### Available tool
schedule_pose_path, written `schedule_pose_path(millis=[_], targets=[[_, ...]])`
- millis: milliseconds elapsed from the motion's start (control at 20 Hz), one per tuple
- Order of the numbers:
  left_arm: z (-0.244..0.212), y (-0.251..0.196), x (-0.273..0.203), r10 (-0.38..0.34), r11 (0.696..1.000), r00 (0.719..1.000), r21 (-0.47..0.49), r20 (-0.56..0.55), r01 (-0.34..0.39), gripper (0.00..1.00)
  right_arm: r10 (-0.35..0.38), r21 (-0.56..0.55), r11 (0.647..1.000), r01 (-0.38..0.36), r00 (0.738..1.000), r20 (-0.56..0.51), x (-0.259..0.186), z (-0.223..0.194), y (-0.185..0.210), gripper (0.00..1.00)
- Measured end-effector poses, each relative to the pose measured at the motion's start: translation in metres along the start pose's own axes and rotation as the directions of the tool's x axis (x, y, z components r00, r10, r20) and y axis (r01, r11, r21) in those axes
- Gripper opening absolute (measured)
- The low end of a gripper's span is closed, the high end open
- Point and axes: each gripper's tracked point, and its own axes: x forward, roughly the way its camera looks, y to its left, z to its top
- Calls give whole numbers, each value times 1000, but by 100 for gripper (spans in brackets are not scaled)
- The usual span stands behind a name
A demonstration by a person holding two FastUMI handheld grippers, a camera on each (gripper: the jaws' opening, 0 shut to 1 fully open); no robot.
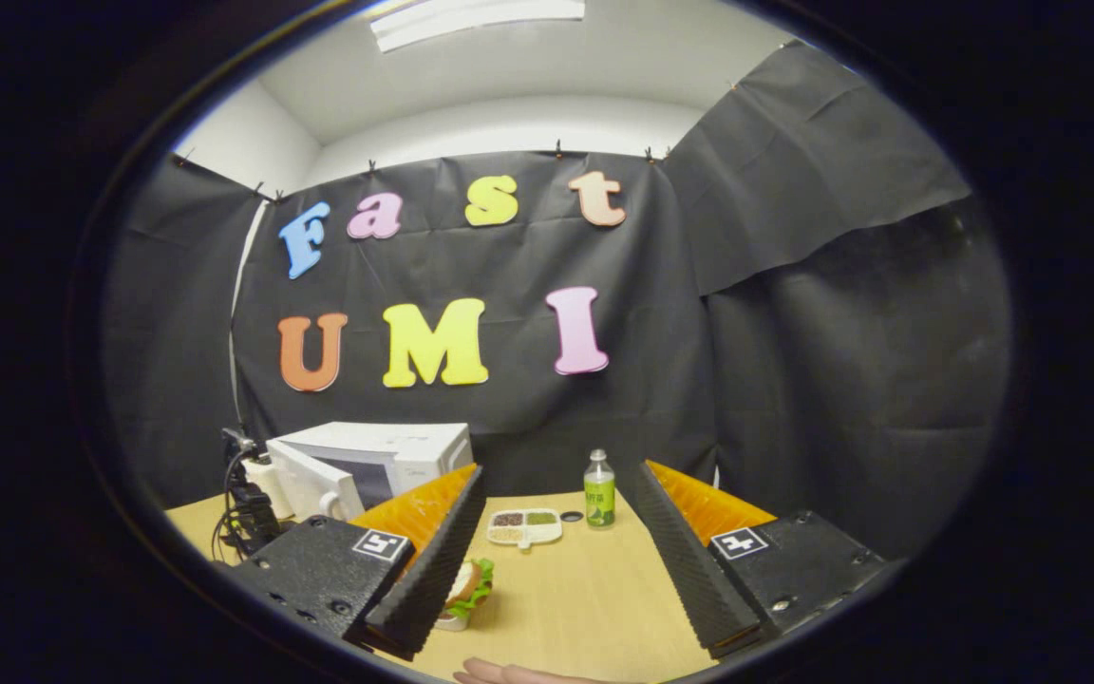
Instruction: Open the microwave oven with the left hand, put the food in, and close the microwave oven.
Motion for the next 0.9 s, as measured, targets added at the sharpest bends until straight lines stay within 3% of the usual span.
schedule_pose_path(millis=[50,100,250,300,350,400,450,500,600,650,700,750,800,850,900], targets=[[-1,3,-12,-7,1000,1000,7,5,7,1,2,12,1000,-2,1000,0,-2,1,3,92],[-2,6,-22,-14,1000,1000,7,12,14,1,-1,22,1000,1,1000,1,-5,2,4,100],[-7,21,-54,-32,998,999,45,16,31,5,6,34,999,-5,1000,-20,-12,-5,13,100],[-8,27,-65,-32,998,999,49,20,31,5,15,40,999,-13,999,-31,-14,-8,17,92],[-12,35,-76,-29,999,1000,45,10,29,5,25,47,999,-23,999,-43,-16,-11,21,92],[-14,42,-89,-24,999,1000,44,4,24,10,34,54,998,-31,998,-56,-18,-13,24,100],[-16,51,-101,-13,999,1000,52,-2,13,13,41,59,998,-37,997,-66,-19,-16,27,92],[-19,63,-116,10,998,1000,63,-10,-9,14,48,60,997,-43,996,-78,-20,-18,30,100],[-18,92,-154,98,993,995,71,-10,-97,22,60,54,997,-54,992,-111,-17,-30,35,100],[-16,106,-173,161,985,987,63,-12,-160,27,65,47,997,-59,989,-136,-14,-37,37,100],[-10,120,-201,226,972,974,63,6,-226,58,74,38,997,-69,984,-165,-9,-45,40,91],[0,132,-216,275,959,961,63,38,-277,89,83,27,997,-79,976,-203,-3,-54,42,100],[9,138,-228,311,948,949,53,48,-313,96,87,21,996,-84,966,-245,5,-64,43,100],[17,139,-242,328,944,943,34,56,-330,84,90,21,996,-88,954,-287,14,-73,43,100],[27,139,-251,334,942,941,8,59,-335,95,97,20,995,-95,940,-328,22,-82,43,100]])
